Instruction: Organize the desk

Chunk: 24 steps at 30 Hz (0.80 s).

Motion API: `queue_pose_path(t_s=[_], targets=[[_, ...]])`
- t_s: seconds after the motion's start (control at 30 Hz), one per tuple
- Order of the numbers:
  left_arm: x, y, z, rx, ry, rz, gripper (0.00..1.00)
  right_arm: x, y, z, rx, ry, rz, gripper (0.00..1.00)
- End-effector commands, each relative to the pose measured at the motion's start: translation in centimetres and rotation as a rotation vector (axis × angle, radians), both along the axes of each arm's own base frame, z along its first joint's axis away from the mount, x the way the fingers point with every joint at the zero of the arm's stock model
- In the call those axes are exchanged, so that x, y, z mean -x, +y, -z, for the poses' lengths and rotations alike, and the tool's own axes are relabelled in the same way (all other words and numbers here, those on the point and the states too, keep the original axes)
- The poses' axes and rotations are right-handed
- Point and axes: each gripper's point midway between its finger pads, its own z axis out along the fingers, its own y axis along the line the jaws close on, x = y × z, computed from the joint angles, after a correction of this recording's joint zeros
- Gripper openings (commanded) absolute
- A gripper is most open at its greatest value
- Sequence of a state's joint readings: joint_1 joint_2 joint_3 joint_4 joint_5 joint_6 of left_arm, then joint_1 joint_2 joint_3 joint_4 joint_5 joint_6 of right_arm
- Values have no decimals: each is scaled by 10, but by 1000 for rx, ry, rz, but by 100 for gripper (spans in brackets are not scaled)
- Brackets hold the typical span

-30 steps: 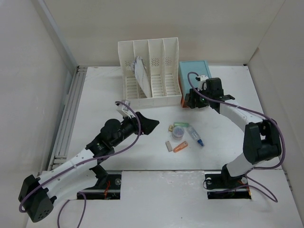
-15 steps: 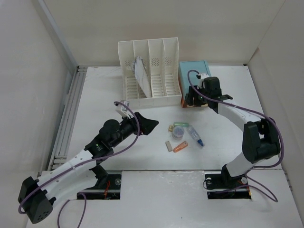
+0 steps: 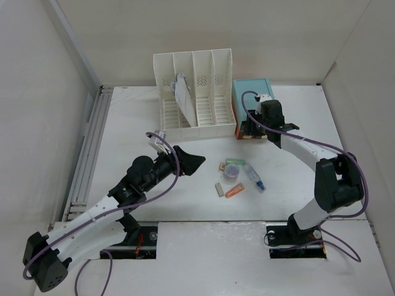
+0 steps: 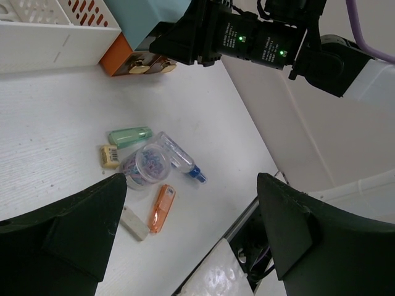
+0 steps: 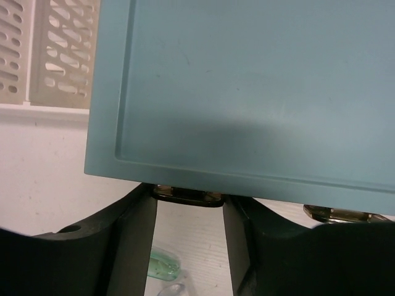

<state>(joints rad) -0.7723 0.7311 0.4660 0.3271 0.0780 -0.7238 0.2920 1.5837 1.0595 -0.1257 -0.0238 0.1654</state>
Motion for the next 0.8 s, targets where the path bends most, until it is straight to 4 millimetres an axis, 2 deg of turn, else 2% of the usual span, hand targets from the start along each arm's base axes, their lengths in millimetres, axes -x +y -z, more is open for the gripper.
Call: queue_pose_path(t_s=[0.0,0.13,0.2,0.23,0.4,0.5,0.77], targets=[[4,1,-12,34,-23,5,84,-17,13,-46,-44,-158,13,31],[5,2,-15,41,-31,5,84,-8,13,-56,-40,-183,5,28],[6,2,-15,42,-31,14,84,3,15,-53,-25,-177,-25,28],[6,2,-15,42,-31,14,84,12,19,-46,-28,-152,-50,27],[8,1,-9,37,-25,24,84,41,34,-38,-35,-114,-145,27],[9,1,-14,57,-33,23,84,58,39,-34,-47,-101,-195,27],[9,1,-14,51,-39,24,85,95,43,-15,-19,-18,-289,28]])
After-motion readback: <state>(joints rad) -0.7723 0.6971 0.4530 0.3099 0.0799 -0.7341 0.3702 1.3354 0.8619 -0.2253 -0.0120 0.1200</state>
